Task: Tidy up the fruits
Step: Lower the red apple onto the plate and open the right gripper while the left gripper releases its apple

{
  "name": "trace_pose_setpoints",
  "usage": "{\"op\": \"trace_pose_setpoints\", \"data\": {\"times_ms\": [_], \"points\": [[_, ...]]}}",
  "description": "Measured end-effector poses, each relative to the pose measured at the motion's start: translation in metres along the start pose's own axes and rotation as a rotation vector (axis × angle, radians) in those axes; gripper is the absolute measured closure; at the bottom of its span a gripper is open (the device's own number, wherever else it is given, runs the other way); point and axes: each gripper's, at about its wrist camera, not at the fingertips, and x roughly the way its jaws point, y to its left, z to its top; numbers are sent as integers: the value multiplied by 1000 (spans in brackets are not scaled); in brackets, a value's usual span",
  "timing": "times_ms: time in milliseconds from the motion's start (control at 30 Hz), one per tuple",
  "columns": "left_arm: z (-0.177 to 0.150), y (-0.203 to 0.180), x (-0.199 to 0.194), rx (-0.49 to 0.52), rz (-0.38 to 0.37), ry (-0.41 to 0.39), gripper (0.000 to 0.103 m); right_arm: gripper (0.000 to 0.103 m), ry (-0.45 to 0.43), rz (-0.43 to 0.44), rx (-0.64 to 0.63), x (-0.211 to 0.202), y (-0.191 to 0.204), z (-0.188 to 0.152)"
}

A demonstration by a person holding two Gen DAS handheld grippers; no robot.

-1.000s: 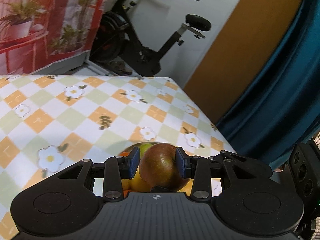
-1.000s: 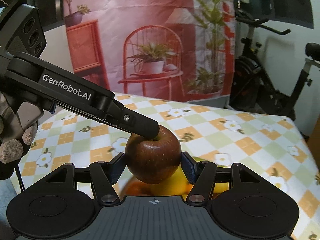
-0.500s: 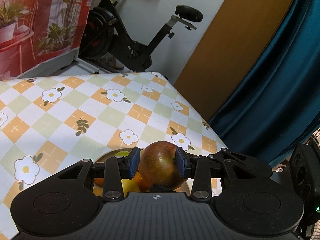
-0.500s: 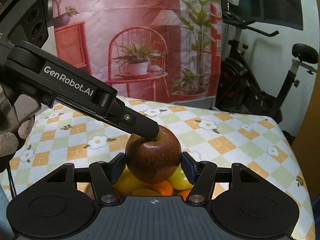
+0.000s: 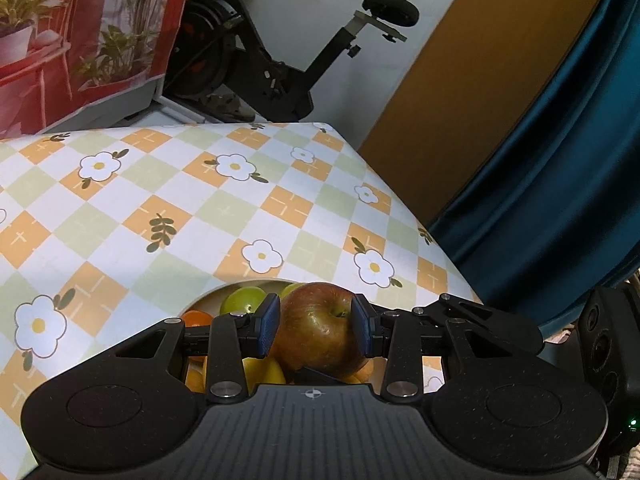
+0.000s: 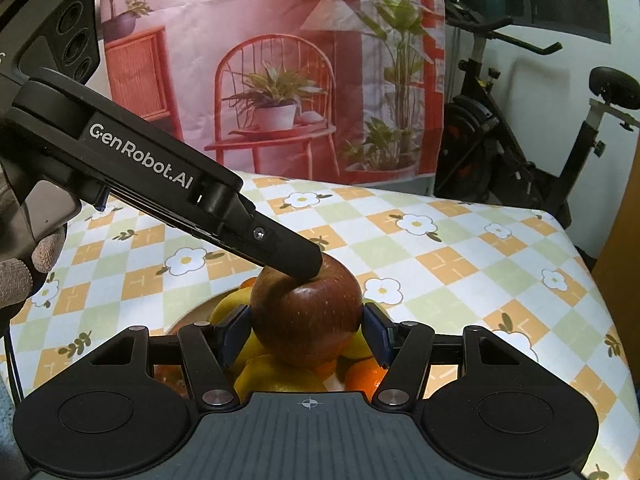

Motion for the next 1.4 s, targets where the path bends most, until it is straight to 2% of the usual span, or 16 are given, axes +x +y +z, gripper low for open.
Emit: {"op": "trace_pose_setpoints", "data": {"times_ms": [333,800,1100,1200,1233,1267,1400], "points": [[-1,9,8,-44,16,-1,61,45,-8,1,34,6,-3,0],[-5,6,0,-21,51,-20,61,45,-6,-19,52,3,0,-4],[-13,13,-26,-21,114,-95,60,37,-27,-45,66,-9,7,-3],[-17,16,-42,-9,146,-133,52,32,-38,-58,74,-14,10,-2],[-19,16,-48,-7,161,-151,44,30,-42,-62,79,-16,10,-2],[-21,17,-55,-4,178,-173,41,27,-48,-65,84,-18,12,-1],[-27,20,-81,4,234,-236,30,18,-65,-84,97,-26,20,2]]}}
